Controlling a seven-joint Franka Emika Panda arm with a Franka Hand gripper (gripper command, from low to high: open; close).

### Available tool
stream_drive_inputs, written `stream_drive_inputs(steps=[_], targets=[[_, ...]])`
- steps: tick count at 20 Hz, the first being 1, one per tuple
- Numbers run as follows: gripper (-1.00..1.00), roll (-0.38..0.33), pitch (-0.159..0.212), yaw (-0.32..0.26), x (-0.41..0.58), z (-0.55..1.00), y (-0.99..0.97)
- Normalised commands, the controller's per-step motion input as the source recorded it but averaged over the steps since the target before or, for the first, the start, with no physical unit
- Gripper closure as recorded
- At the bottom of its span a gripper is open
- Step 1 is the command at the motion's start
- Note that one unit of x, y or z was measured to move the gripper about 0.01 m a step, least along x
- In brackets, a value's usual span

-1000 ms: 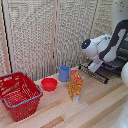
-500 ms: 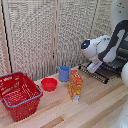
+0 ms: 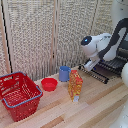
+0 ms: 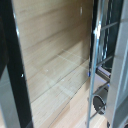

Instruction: Extend the gripper towards the oven tray handle. Grasp the handle and carefully pull the tray out of the oven. Move the gripper above the red bowl. Grab the red bowl gently. Lift the bowl and place it onto the oven tray.

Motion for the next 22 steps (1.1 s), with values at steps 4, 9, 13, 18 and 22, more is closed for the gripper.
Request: stream_drive_inputs(steps=[4, 9, 13, 18, 22], targets=[[-1.00, 0.127, -0.051, -0.103, 0.228, 0.65, 0.19], [-1.00, 0.110, -0.032, -0.177, 0.201, 0.57, 0.29], [-1.00, 0.130, -0.021, -0.236, 0.101, 0.49, 0.22], [-1.00, 0.171, 0.000, -0.243, 0.093, 0.45, 0.18], [-1.00, 0.190, 0.007, -0.232, 0.131, 0.41, 0.19]])
